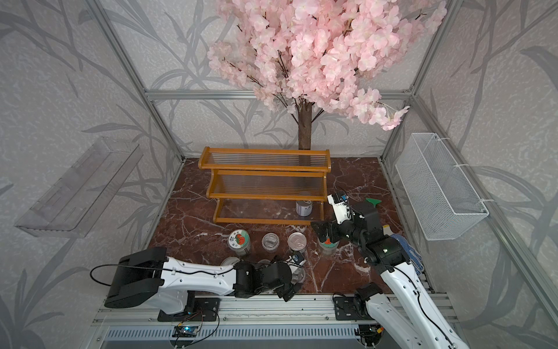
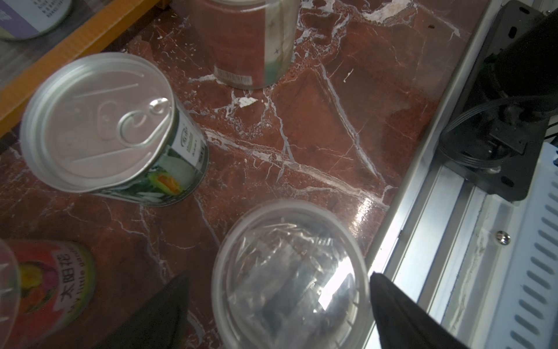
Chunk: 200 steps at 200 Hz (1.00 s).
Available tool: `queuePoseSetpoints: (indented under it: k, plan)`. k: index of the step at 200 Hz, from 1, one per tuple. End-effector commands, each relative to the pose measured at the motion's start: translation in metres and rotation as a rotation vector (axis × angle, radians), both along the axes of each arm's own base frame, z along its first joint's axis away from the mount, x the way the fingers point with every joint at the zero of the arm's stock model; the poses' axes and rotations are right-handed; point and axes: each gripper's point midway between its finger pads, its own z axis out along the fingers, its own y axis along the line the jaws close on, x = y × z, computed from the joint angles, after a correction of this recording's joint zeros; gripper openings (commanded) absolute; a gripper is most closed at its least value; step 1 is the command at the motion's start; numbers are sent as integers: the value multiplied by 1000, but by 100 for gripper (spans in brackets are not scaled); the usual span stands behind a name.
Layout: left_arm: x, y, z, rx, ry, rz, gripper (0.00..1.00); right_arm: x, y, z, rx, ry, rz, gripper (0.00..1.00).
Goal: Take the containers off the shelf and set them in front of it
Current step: 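Place the container at the center of the board, then pick up a container from the shelf.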
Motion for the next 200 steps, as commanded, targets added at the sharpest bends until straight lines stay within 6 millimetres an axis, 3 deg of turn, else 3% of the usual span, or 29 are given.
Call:
queuePoseSetpoints:
  k: [1,28,51,79,117,170,200]
  plan:
    - [11,0,37,-32,-44,34,99,0,-1,5,7,6,-7,99]
    - [12,-5,68,-63,-50,4,100,0,-2,-1,8,29,-17,99]
    - [20,11,80,-51,-38,14,100,2,1,-4,15,44,-11,99]
    - [55,44,95,-85,-37,71,100,8,8,-8,46,55,-1,99]
    - [101,85,134,-230,-65,151,100,23,12,-24,35,83,-22,99]
    - [129,104,135,-266,-70,212,100,66,35,-62,-109,22,-126,99]
    - [137,104,136,-290,-73,228,100,95,29,-85,-138,19,-261,99]
